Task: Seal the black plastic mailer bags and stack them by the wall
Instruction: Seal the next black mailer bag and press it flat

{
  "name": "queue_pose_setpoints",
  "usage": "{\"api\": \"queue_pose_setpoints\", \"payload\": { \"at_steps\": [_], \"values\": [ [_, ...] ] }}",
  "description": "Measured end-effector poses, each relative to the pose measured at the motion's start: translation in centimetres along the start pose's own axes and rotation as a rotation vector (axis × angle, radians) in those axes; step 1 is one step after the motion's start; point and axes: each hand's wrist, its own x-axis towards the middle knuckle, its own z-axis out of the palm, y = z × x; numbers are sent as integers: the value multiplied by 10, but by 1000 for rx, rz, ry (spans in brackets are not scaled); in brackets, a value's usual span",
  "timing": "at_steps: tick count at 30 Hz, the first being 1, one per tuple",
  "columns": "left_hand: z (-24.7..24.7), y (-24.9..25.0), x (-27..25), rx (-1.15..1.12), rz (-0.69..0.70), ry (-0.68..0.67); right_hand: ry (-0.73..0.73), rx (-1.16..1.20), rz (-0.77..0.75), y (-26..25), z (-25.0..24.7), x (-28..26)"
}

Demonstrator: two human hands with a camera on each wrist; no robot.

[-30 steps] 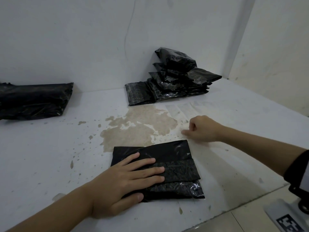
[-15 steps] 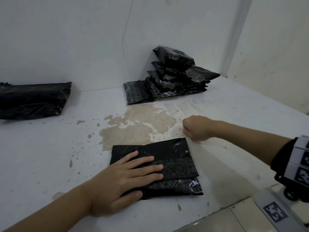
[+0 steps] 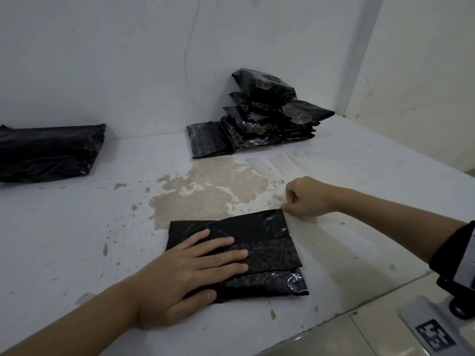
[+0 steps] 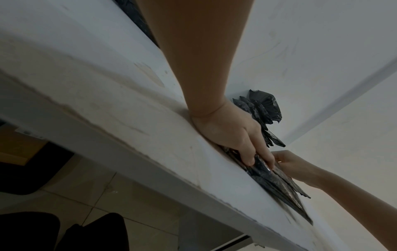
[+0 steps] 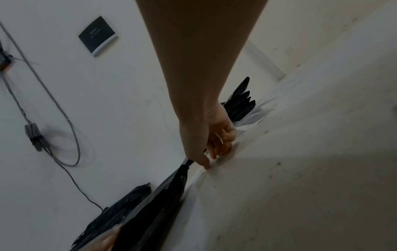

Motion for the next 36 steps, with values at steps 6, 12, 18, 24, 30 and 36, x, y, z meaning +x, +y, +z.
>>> {"api": "queue_pose_setpoints", "payload": {
  "at_steps": [6,12,18,24,30,36],
  "values": [
    [0,0,0,-4,-3,0,-7,-53,10,-5,1,-6],
    [-1,1,0,10,-4,-2,-79,-318,-31,-14,-7,-5],
    [1,-1,0,6,-2,-2,-140,-470,-103,-15,-36,7],
    [2,-1,0,3,4,11,-40,-519,-147,-15,-49,29],
    [1,-1,1,-17,-2,15,-51,-143,-160,1,-50,36],
    [1,-1,1,-24,-4,15,-19,-81,-170,6,-52,30]
  ]
}}
